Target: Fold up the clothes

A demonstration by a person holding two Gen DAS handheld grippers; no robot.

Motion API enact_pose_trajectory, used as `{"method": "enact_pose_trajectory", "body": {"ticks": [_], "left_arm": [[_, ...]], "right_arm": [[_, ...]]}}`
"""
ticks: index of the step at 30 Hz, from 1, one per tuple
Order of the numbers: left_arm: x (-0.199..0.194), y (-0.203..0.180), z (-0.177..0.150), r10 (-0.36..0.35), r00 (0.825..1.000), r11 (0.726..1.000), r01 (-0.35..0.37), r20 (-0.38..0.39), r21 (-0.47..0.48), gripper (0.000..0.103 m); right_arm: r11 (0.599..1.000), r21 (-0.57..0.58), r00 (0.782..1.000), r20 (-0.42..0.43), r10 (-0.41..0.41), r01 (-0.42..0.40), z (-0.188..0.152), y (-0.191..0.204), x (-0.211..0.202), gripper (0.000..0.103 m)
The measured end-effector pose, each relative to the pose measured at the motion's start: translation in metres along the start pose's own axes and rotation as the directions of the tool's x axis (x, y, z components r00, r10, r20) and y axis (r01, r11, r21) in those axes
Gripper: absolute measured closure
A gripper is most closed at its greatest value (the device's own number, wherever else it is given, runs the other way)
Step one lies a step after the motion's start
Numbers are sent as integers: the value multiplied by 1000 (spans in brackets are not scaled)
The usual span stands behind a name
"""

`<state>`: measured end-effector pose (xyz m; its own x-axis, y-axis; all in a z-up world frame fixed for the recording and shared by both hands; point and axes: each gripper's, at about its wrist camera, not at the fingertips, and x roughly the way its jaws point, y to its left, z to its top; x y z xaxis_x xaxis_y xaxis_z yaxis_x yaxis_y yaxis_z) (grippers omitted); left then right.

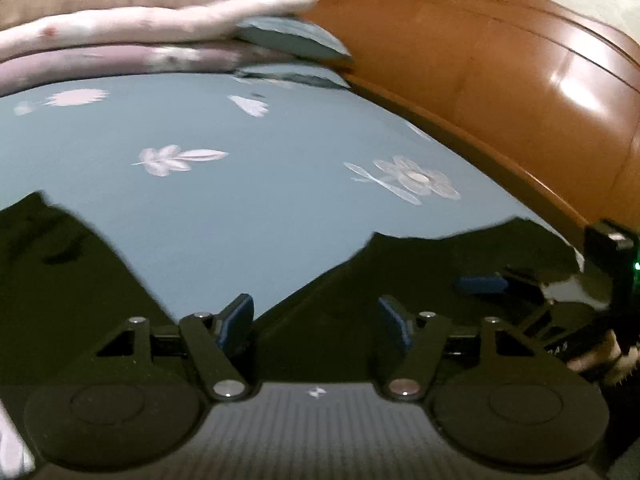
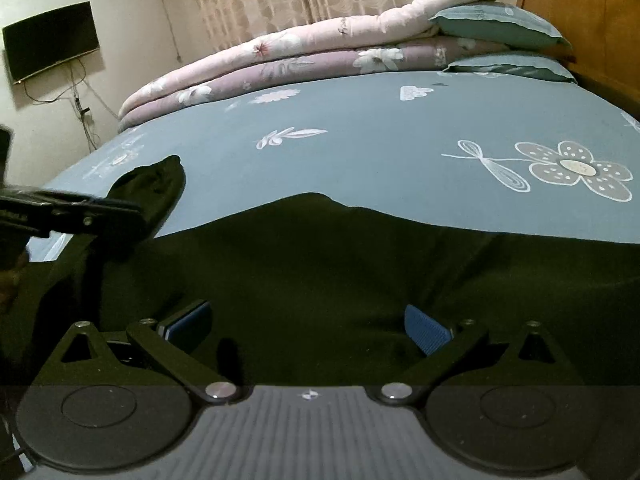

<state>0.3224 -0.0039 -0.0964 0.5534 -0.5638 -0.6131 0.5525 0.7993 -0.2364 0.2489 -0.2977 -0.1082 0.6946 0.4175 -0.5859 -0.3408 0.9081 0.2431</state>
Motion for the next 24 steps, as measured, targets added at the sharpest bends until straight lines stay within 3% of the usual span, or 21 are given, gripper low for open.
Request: {"method": "enact_pose_trajectory", "body": {"ticks": [1,4,9,15,20,24], "left_arm": [[6,2,2,-8,1000,1000,9,-25,25,60],[22,9,6,-15,994,996,24,-105,89,62],[32,25,3,-15,981,995,34,-192,97,65],[10,21,2,-30,982,988,57,-186,144,68],[21,22,11,-46,978,987,76,-205,141,68],[29,27,36,-185,975,983,186,-122,-4,68]], "right_arm": [[1000,11,1000,2,7,-7,0,-1,-1,0],[998,48,1000,9,26,-27,2,-6,-4,0],[997,61,999,32,43,-45,6,-6,-8,0],[997,51,997,52,63,-66,7,-4,-12,0],[997,51,997,57,60,-63,7,-3,-13,0],[994,78,996,54,73,-77,7,-6,-12,0]]}}
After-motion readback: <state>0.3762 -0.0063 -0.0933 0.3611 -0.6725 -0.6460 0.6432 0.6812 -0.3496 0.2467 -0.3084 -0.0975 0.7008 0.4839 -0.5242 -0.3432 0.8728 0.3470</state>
